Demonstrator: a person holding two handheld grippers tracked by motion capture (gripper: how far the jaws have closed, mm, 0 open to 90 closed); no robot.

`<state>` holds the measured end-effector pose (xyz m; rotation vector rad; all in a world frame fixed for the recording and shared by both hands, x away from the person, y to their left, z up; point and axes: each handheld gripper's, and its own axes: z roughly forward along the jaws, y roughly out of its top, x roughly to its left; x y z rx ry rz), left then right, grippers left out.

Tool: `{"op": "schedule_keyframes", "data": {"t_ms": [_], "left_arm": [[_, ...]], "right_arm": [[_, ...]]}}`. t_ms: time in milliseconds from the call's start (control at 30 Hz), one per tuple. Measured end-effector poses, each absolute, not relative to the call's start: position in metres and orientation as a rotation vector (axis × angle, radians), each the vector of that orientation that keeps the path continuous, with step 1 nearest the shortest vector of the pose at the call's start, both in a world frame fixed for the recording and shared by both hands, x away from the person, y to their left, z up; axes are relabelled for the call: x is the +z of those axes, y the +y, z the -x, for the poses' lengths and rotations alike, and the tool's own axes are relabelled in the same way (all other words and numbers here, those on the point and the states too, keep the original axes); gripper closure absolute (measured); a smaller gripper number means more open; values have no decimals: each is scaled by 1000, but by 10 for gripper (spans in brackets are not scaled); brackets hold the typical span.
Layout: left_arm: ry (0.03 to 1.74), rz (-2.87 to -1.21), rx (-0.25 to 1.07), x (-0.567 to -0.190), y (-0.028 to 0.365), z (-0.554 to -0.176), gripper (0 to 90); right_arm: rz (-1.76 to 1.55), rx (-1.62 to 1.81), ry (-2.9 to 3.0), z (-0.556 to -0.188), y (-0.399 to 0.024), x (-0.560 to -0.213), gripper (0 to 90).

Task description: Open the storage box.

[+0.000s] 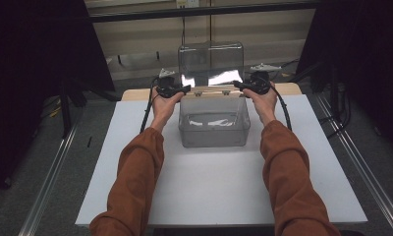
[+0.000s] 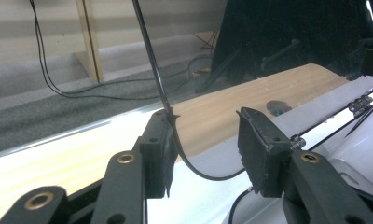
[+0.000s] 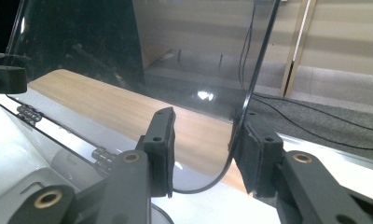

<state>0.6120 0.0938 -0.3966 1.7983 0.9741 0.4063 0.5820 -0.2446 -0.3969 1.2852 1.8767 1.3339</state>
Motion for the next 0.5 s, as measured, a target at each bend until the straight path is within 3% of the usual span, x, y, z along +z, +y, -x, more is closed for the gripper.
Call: {"op": "schedule_keyframes", "data": {"t_ms": [500], "left_arm": [[1077,-1796,318,-399,91,-616,478]], "right_arm": [[-1376,1264,1930,-588,-241,-396,516]]}}
